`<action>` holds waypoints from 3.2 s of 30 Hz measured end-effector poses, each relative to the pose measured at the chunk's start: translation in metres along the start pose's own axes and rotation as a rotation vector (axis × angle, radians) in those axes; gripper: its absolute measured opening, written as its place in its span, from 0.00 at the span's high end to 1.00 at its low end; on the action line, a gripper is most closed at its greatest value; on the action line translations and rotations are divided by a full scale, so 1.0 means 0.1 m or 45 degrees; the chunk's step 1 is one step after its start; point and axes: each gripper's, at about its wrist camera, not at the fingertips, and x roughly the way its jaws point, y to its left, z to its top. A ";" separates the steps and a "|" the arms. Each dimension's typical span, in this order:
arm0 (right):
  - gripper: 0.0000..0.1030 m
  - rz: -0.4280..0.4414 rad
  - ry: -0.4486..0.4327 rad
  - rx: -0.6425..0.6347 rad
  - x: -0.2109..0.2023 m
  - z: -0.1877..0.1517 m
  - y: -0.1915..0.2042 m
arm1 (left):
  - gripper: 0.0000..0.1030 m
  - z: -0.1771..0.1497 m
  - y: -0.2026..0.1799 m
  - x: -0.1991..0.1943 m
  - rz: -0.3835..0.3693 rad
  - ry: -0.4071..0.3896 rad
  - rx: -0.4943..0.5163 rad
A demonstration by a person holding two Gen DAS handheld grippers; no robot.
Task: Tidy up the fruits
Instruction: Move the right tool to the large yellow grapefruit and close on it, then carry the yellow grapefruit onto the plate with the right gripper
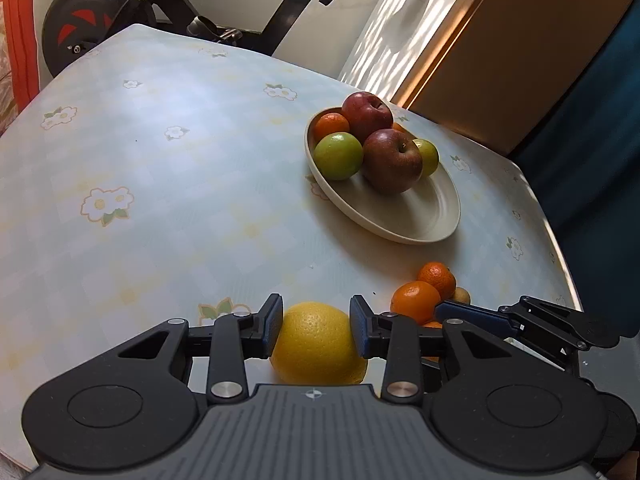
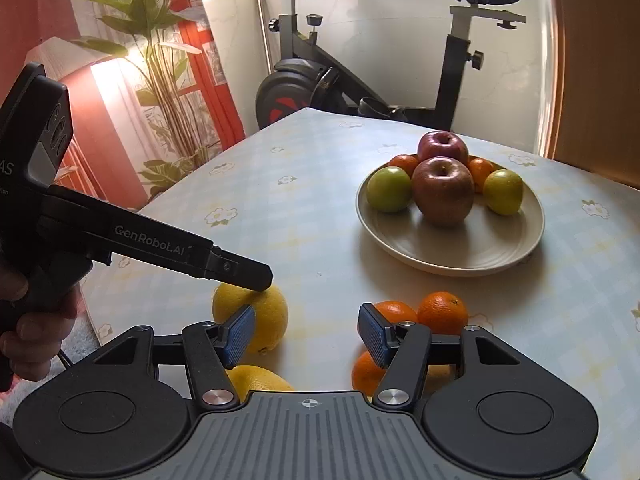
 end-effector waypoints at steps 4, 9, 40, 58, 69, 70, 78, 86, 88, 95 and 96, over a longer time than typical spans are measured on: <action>0.52 0.054 0.107 -0.071 0.23 0.08 0.15 | 0.62 0.05 0.03 0.06 -0.021 0.013 -0.011; 0.52 0.115 0.194 -0.101 0.41 0.13 0.24 | 0.63 0.07 0.06 0.10 -0.032 0.022 -0.013; 0.53 0.092 0.117 -0.016 0.50 0.04 0.07 | 0.56 -0.02 0.13 0.05 -0.133 -0.013 -0.036; 0.54 0.006 -0.180 0.088 -0.07 0.34 -0.47 | 0.57 0.50 -0.64 -0.15 -0.171 -0.173 0.222; 0.54 -0.127 -0.176 0.120 -0.07 0.43 -1.22 | 0.57 0.93 -1.20 0.46 -0.221 -0.041 0.288; 0.54 -0.135 -0.173 0.127 -0.03 0.43 -1.27 | 0.57 0.94 -1.22 0.51 -0.215 -0.029 0.293; 0.54 -0.161 -0.135 0.164 0.23 0.43 -1.55 | 0.57 1.08 -1.26 0.91 -0.158 0.071 0.271; 0.55 -0.157 -0.135 0.176 0.35 0.45 -1.68 | 0.61 1.15 -1.27 1.10 -0.136 0.074 0.282; 0.55 -0.160 -0.143 0.164 0.37 0.46 -1.68 | 0.61 1.17 -1.27 1.08 -0.129 0.059 0.288; 0.55 -0.190 -0.158 0.134 0.44 0.56 -1.68 | 0.61 1.22 -1.22 0.96 -0.127 0.010 0.250; 0.55 -0.193 -0.159 0.124 0.44 0.57 -1.67 | 0.61 1.23 -1.21 0.95 -0.126 0.006 0.243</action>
